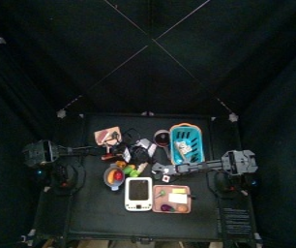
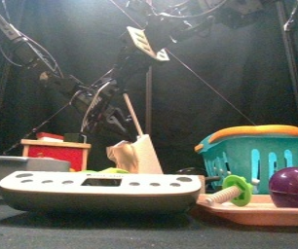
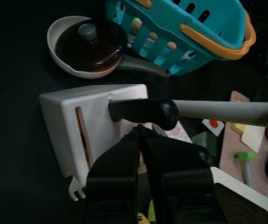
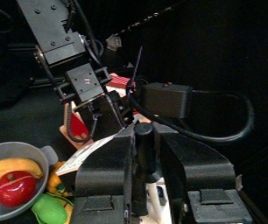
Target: Pull out sharpener
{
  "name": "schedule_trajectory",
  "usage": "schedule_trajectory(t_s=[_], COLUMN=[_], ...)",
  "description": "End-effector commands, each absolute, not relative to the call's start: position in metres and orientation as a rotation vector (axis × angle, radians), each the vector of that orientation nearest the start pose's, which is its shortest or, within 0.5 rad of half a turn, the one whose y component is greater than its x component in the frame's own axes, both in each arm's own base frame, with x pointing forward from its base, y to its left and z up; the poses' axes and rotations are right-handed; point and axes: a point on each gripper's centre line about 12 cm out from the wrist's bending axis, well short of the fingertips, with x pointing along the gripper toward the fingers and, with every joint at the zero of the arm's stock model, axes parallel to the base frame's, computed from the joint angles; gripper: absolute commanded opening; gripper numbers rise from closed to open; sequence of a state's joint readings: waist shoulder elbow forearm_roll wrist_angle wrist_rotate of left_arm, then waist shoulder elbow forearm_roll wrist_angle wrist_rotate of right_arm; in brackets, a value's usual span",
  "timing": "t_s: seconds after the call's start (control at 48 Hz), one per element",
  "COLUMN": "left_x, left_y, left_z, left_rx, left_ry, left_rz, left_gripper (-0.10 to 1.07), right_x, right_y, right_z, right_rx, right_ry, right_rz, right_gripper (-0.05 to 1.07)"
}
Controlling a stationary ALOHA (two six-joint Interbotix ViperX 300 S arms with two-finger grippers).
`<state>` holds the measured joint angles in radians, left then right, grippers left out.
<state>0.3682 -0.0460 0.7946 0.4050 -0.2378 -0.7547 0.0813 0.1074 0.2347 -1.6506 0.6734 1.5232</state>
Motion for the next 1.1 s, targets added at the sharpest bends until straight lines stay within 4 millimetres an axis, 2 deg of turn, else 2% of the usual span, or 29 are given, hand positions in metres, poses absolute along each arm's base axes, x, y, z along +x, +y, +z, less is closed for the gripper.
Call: schedule_trajectory(t_s=[0.0,0.396,0.542,0.688,0.792,0.896,1.083], left_x=[0.346,0.347,0.348,0.347,0.342,0.328,0.311], left_y=[0.126,0.126,0.126,0.126,0.126,0.122,0.121], left_z=[0.167,0.168,0.168,0.168,0.178,0.194,0.202], left_rx=[-0.469,-0.469,-0.469,-0.469,-0.462,-0.449,-0.447], left_ry=[0.461,0.461,0.460,0.460,0.433,0.383,0.335], left_rz=[0.369,0.370,0.370,0.370,0.368,0.359,0.360], left_gripper=[0.44,0.44,0.44,0.44,0.44,0.44,0.44], right_x=[0.462,0.466,0.470,0.471,0.468,0.461,0.451], right_y=[-0.025,-0.023,-0.024,-0.022,-0.012,0.004,0.025], right_z=[0.321,0.338,0.352,0.352,0.356,0.362,0.363], right_rx=[-0.238,-0.260,-0.285,-0.288,-0.298,-0.310,-0.301], right_ry=[0.239,0.188,0.147,0.144,0.136,0.112,0.095], right_rz=[-0.558,-0.557,-0.554,-0.551,-0.550,-0.567,-0.602], right_gripper=[0.56,0.56,0.56,0.56,0.56,0.56,0.56])
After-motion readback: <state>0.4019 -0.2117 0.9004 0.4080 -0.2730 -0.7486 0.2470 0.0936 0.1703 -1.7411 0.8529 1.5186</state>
